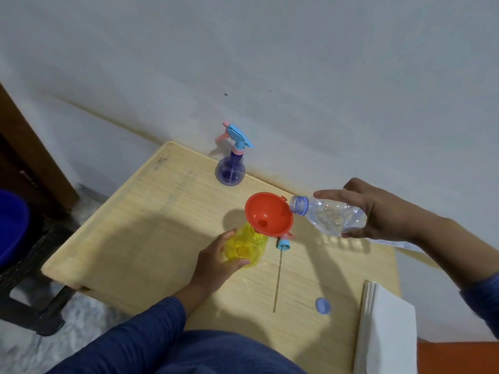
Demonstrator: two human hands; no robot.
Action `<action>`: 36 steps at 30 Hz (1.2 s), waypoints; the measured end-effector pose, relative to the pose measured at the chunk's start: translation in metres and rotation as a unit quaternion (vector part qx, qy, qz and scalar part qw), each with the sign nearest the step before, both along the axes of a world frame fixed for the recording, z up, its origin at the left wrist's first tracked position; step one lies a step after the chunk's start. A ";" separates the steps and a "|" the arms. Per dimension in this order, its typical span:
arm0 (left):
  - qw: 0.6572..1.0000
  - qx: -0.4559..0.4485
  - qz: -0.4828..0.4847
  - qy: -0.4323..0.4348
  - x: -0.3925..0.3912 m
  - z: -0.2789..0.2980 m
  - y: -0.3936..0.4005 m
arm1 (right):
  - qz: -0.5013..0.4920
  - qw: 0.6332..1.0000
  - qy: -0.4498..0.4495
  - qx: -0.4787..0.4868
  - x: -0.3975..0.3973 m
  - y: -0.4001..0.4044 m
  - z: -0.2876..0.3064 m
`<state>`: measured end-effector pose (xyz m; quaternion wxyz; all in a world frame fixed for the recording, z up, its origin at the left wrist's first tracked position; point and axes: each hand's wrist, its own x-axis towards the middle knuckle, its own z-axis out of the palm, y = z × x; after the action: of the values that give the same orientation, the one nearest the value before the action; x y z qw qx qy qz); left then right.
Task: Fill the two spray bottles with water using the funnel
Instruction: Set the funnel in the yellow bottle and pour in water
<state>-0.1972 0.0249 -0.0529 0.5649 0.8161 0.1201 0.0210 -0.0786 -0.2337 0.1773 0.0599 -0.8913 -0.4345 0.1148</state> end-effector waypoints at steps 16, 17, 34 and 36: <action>1.000 -0.007 -0.005 -0.014 0.002 -0.006 0.000 | 0.018 0.999 -0.026 -0.042 0.004 0.009 0.003; 1.000 -0.006 -0.005 -0.014 0.002 -0.006 0.000 | 0.020 0.999 -0.026 -0.040 0.004 0.010 0.004; 1.000 -0.004 -0.005 -0.016 0.002 -0.005 0.001 | 0.032 0.997 -0.045 -0.055 0.007 0.006 0.004; 1.000 0.002 -0.005 -0.014 0.002 -0.004 0.002 | 0.034 0.997 -0.051 -0.049 0.005 0.006 0.005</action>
<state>-0.1951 0.0265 -0.0571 0.5654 0.8172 0.1079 0.0293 -0.0735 -0.2278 0.1825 -0.0098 -0.8827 -0.4607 0.0919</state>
